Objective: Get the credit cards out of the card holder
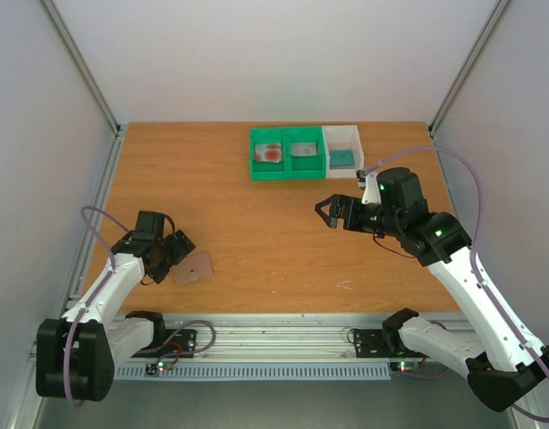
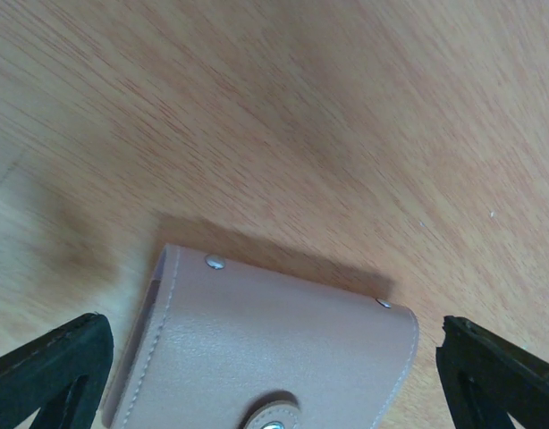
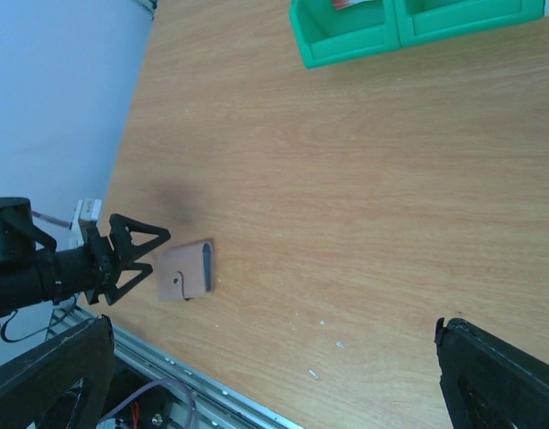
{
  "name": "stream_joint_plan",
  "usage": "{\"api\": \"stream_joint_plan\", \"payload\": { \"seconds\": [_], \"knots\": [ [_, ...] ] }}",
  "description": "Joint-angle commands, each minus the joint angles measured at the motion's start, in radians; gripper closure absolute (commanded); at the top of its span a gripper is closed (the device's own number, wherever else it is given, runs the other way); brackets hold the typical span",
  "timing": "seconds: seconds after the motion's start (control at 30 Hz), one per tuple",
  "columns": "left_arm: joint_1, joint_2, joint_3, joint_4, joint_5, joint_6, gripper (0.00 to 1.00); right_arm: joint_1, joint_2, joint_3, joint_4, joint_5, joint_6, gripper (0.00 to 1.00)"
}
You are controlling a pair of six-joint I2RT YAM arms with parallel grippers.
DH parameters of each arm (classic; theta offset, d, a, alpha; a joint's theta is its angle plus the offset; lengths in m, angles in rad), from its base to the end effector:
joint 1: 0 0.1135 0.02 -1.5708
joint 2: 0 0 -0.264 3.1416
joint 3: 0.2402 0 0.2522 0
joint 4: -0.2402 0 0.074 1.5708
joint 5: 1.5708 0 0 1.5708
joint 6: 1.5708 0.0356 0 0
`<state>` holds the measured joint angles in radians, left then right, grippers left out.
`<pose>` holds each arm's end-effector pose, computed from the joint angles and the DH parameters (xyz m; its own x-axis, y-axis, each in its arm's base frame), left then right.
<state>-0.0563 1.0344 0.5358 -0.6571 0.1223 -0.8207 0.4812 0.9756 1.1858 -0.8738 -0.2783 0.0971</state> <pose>0.1725 -0.0141 0.1759 -0.6996 -0.6879 -0.1932 -0.5969 0.7113 -0.3712 0.1588 0.0940 0.3752 -0.6052 -0.2108 -0.7677 -0.5809 0.7763 0.2448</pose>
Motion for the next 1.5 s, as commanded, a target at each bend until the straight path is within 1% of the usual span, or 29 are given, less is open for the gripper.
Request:
{"api": "stream_joint_plan", "payload": {
  "seconds": [0.0, 0.2, 0.37, 0.63, 0.8, 0.93, 1.0, 1.1, 1.3, 1.4, 1.47],
  "knots": [
    [0.004, 0.024, -0.03, 0.103, 0.058, -0.026, 0.01, -0.006, -0.019, 0.011, 0.01, -0.011, 0.0, 0.01],
    [0.002, 0.03, -0.048, 0.099, 0.109, -0.032, 0.01, -0.006, -0.037, -0.006, 0.038, -0.03, -0.005, 0.02],
    [-0.025, 0.01, -0.074, 0.125, 0.171, -0.082, 0.01, -0.006, -0.024, -0.002, 0.038, -0.038, -0.012, 0.02],
    [-0.158, -0.015, -0.096, 0.181, 0.191, -0.201, 0.01, -0.006, -0.016, -0.017, 0.058, -0.067, -0.001, 0.01],
    [-0.264, -0.017, -0.078, 0.213, 0.167, -0.26, 0.01, -0.006, -0.012, -0.027, 0.062, -0.074, 0.006, 0.01],
    [-0.334, 0.015, -0.037, 0.223, 0.162, -0.27, 0.01, -0.006, -0.008, -0.028, 0.066, -0.084, 0.008, 0.01],
    [-0.356, 0.028, -0.009, 0.211, 0.163, -0.256, 0.02, -0.006, -0.005, -0.026, 0.066, -0.092, 0.01, 0.02],
    [-0.368, 0.024, 0.033, 0.162, 0.161, -0.194, 0.03, -0.006, -0.005, -0.026, 0.062, -0.092, 0.009, 0.02],
    [-0.359, 0.011, 0.129, -0.011, 0.071, 0.053, 0.06, -0.006, -0.007, -0.025, 0.054, -0.086, 0.008, 0.02],
    [-0.339, 0.015, 0.13, -0.02, 0.075, 0.115, 0.14, -0.006, -0.007, -0.025, 0.054, -0.086, 0.004, 0.02],
    [-0.323, 0.026, 0.13, -0.016, 0.074, 0.152, 0.17, -0.006, -0.01, -0.025, 0.053, -0.087, 0.002, 0.02]
  ]
}}
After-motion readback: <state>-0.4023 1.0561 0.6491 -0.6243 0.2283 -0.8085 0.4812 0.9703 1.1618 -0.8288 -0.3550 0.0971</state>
